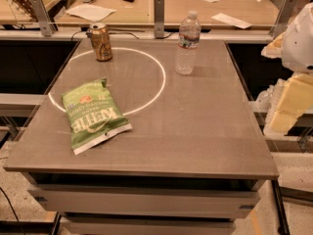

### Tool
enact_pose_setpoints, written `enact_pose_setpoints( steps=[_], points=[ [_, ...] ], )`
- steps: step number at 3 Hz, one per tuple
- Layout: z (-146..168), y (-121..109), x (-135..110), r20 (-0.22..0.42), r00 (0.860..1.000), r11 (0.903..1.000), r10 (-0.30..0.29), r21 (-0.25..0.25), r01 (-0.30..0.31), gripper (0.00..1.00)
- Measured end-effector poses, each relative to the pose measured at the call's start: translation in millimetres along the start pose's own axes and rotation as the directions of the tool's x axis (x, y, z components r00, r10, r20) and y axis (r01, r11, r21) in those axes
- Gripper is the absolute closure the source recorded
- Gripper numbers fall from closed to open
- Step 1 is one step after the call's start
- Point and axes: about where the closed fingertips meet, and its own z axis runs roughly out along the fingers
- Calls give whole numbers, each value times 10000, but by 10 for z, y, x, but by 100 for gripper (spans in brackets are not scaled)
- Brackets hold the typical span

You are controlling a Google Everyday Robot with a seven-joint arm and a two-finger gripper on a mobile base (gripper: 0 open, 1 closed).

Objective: Move water bottle near green jalapeno chip bag

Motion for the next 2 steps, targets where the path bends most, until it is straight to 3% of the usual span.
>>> enact_pose_setpoints(
  steps=[2],
  points=[
    [-18,-29,2,230,9993,9996,279,-68,-278,0]
  ],
)
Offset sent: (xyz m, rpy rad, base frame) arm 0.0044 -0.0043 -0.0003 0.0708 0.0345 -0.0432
